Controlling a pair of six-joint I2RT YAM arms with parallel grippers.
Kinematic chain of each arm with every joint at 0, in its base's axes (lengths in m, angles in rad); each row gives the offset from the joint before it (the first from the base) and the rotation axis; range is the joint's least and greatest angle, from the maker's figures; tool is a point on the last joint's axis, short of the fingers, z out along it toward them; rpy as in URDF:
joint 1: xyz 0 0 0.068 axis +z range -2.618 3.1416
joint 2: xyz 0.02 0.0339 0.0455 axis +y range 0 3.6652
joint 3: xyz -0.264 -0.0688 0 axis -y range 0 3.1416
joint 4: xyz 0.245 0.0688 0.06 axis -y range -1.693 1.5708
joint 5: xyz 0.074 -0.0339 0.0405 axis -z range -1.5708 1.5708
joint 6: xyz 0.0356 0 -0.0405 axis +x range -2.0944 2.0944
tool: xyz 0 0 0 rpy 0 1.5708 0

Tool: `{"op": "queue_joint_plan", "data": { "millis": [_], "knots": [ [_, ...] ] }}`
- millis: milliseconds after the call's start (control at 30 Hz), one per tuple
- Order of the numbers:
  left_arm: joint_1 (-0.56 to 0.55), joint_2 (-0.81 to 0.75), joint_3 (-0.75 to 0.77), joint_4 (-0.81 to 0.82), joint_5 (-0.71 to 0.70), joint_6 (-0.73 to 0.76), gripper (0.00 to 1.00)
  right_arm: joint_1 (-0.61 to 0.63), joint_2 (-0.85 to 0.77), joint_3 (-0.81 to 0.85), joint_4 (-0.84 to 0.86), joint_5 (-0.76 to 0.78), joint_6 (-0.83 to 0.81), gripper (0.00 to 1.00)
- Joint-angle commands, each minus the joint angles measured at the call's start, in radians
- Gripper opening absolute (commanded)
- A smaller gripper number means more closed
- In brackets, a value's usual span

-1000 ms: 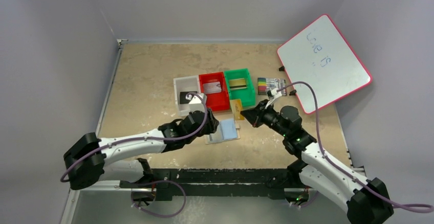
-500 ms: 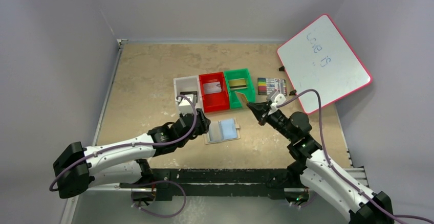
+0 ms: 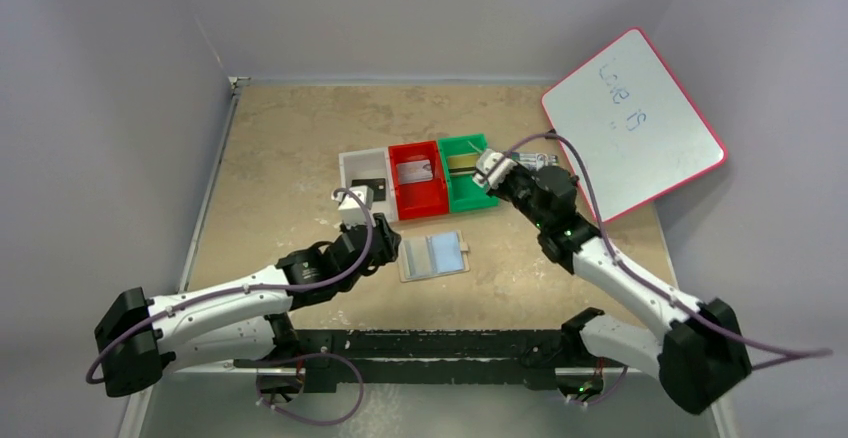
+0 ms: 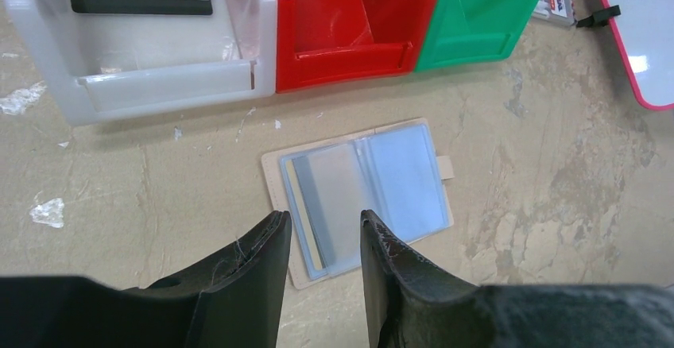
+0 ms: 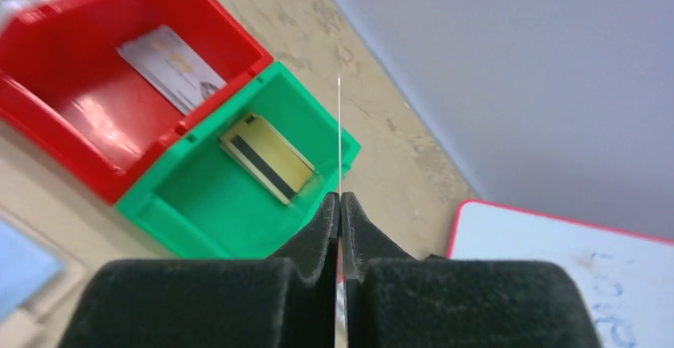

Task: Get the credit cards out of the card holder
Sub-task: Remove the credit card from the card holder, then place the credit card in the storage box.

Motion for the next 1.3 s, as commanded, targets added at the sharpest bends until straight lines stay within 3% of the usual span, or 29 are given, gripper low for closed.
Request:
{"op": "queue_joint_plan", "data": {
  "millis": [0,167,500,1067,1267],
  "knots": [
    [-0.005,-0.036,-0.016,-0.013,-0.041,-0.015,0.38,-0.035,0.193,0.184,-0.168,-0.067,-0.313,0.0],
    [-0.005,-0.048,-0.004,-0.048,-0.045,-0.007,0.38,-0.089,0.317,0.251,-0.123,-0.158,-0.4,0.0],
    [-0.004,-0.093,-0.004,-0.088,-0.069,0.002,0.4,-0.116,0.491,0.404,-0.294,-0.277,-0.562,0.0],
    [-0.003,-0.125,0.003,-0.139,-0.104,0.01,0.41,-0.118,0.698,0.556,-0.398,-0.257,-0.648,0.0],
    [-0.003,-0.127,0.005,-0.144,-0.109,0.01,0.41,-0.119,0.739,0.548,-0.331,-0.252,-0.663,0.0]
  ]
}}
